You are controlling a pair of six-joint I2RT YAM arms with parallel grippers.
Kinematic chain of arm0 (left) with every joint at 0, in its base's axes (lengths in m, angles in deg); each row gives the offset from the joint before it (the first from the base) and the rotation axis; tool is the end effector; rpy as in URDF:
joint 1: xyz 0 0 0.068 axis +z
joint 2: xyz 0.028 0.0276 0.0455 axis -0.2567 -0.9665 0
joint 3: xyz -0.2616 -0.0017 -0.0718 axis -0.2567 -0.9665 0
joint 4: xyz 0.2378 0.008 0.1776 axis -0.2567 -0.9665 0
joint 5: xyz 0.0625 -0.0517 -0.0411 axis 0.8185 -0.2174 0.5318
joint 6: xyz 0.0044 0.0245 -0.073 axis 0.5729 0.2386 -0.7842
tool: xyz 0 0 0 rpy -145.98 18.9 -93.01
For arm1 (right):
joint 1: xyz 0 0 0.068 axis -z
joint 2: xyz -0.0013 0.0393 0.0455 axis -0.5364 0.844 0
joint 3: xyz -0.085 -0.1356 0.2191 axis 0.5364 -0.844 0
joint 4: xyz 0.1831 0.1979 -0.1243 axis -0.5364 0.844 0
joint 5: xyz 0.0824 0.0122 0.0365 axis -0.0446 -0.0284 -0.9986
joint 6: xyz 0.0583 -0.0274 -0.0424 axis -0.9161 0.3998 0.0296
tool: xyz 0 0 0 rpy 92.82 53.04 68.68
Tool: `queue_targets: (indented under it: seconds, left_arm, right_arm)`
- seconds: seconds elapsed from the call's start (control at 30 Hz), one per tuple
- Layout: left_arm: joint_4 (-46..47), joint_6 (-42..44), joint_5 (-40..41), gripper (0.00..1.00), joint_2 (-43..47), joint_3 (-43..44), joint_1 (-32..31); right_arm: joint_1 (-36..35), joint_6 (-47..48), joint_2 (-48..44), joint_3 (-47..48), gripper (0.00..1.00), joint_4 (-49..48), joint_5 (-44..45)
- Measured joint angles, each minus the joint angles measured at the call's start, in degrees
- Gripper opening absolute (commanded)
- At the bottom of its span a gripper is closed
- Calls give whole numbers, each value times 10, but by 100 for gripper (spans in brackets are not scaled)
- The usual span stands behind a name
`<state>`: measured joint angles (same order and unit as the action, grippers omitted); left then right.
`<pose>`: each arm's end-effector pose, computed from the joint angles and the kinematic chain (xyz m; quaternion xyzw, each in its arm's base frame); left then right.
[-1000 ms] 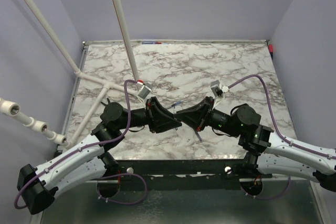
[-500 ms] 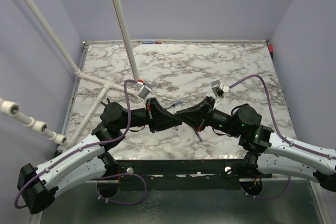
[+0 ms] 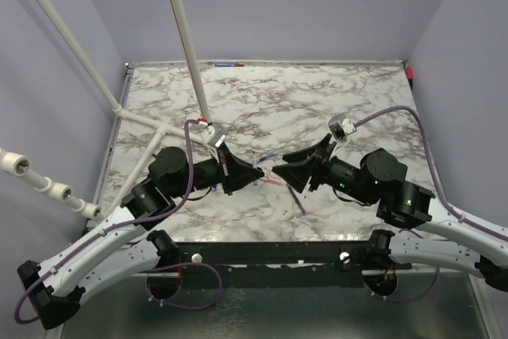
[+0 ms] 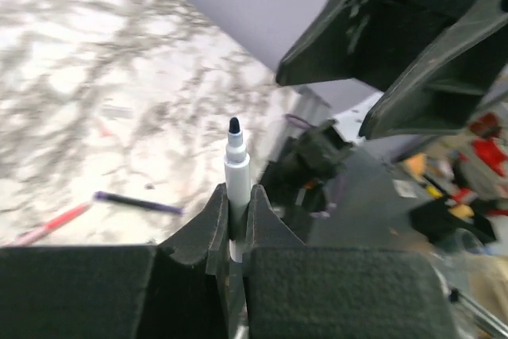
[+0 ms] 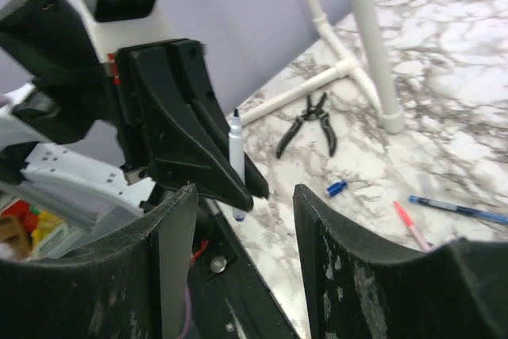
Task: Insert the pens into the pen caps
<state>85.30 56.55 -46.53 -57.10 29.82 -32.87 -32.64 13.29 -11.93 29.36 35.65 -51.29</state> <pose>0.1415 -0.1960 0.3402 0.2365 0.6655 -0.5618 0.4308 0.1105 0.2249 0.3829 -0.2022 0.6607 0.4965 0.5255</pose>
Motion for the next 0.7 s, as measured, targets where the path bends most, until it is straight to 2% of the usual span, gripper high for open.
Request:
queue_targets:
  seconds: [0.17, 0.37, 0.47, 0.7]
  left_arm:
    - [-115, 78, 110, 0, 23, 45, 0]
    - [-209, 142, 268, 0, 63, 53, 0]
    - [-231, 159, 340, 0, 87, 53, 0]
    - [-244, 179, 485, 0, 138, 50, 0]
  right_arm:
    - [0, 46, 52, 83, 58, 105, 49]
    - [0, 101, 178, 162, 58, 197, 58]
    - [0, 123, 249, 198, 57, 227, 56]
    - [8, 158, 406, 281, 49, 247, 21]
